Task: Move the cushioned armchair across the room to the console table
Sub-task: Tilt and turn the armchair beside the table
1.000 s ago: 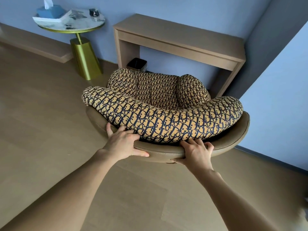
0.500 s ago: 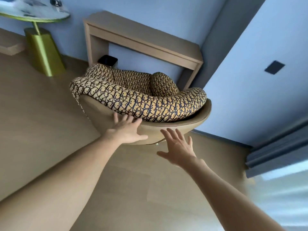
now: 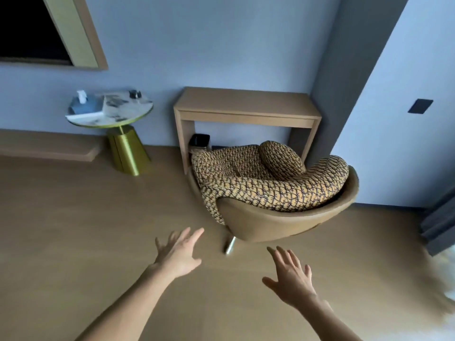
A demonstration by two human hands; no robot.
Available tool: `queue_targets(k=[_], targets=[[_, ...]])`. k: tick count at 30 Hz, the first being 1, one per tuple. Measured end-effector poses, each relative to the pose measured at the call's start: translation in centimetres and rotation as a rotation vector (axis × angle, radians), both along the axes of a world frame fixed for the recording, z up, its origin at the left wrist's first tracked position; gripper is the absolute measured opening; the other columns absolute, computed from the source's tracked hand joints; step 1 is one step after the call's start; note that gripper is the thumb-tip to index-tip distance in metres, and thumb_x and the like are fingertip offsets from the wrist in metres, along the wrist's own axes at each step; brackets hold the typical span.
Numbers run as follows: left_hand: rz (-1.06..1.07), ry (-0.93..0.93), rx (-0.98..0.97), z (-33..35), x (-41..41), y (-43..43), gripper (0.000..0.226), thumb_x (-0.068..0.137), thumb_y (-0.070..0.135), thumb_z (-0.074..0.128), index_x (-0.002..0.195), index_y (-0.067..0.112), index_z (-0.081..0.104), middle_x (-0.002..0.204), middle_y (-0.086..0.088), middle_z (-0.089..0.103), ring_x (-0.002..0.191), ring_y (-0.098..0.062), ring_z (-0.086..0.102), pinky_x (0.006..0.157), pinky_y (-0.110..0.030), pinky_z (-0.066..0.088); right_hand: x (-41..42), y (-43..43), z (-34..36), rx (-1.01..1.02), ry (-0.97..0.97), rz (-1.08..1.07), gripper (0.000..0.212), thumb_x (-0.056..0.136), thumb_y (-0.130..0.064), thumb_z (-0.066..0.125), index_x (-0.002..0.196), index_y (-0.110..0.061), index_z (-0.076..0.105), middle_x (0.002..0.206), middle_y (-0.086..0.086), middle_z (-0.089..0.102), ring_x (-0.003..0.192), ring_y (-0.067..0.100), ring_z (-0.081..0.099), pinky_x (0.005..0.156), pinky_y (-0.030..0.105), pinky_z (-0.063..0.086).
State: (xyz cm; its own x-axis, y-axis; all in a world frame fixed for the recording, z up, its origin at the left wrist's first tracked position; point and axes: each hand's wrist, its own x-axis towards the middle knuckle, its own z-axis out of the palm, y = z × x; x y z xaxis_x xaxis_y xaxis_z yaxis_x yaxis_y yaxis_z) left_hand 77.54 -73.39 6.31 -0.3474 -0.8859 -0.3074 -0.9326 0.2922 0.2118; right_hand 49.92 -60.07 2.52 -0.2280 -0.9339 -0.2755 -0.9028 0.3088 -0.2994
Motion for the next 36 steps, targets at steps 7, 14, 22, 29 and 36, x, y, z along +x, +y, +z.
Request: queue_targets(k=[7,14,22,29,36], targets=[[0.039,0.03,-0.095,4.7,12.8,-12.7,0.087,0.088,0.046,0.063,0.155,0.047,0.008,0.166,0.003,0.014,0.15,-0.028,0.013,0.115,-0.068,0.008,11.8,-14.3,4.5,-0.128,0.043,-0.011,0.08,0.089,-0.056,0.058,0.152,-0.034,0.014,0.162,-0.006,0.017,0.15,0.023,0.008,0.114,0.067,0.018],[-0.014,0.026,-0.032,5.5,21.1,-26.7,0.09,0.086,0.045,0.066,0.154,0.048,0.008,0.166,0.001,0.011,0.15,-0.031,0.01,0.114,-0.07,0.004,22.4,-27.5,4.0,-0.09,0.064,-0.012,0.083,0.086,-0.051,0.064,0.153,-0.034,0.018,0.163,-0.005,0.019,0.15,0.022,0.011,0.116,0.066,0.016],[-0.207,-0.067,-0.085,3.1,19.4,-37.3,0.09,0.085,0.047,0.066,0.155,0.042,0.01,0.164,-0.001,0.017,0.146,-0.03,0.019,0.113,-0.069,0.013,25.7,-36.9,1.0,-0.07,0.027,-0.092,0.085,0.083,-0.049,0.068,0.151,-0.029,0.021,0.157,-0.003,0.026,0.145,0.023,0.019,0.113,0.062,0.024],[-0.331,-0.143,-0.011,-2.1,15.8,-47.3,0.088,0.087,0.047,0.065,0.156,0.043,0.01,0.164,-0.001,0.017,0.146,-0.03,0.019,0.113,-0.068,0.012,23.8,-45.7,-4.2,-0.065,-0.037,-0.195,0.08,0.082,-0.046,0.07,0.147,-0.027,0.027,0.15,-0.001,0.035,0.139,0.025,0.031,0.109,0.056,0.035],[-0.451,-0.211,0.034,-7.3,10.7,-59.7,0.087,0.088,0.047,0.064,0.156,0.044,0.009,0.164,0.0,0.02,0.147,-0.03,0.019,0.113,-0.068,0.01,21.1,-55.0,-10.6,0.016,-0.142,-0.339,0.081,0.086,-0.043,0.069,0.15,-0.023,0.024,0.145,0.006,0.04,0.129,0.033,0.042,0.102,0.052,0.042]])
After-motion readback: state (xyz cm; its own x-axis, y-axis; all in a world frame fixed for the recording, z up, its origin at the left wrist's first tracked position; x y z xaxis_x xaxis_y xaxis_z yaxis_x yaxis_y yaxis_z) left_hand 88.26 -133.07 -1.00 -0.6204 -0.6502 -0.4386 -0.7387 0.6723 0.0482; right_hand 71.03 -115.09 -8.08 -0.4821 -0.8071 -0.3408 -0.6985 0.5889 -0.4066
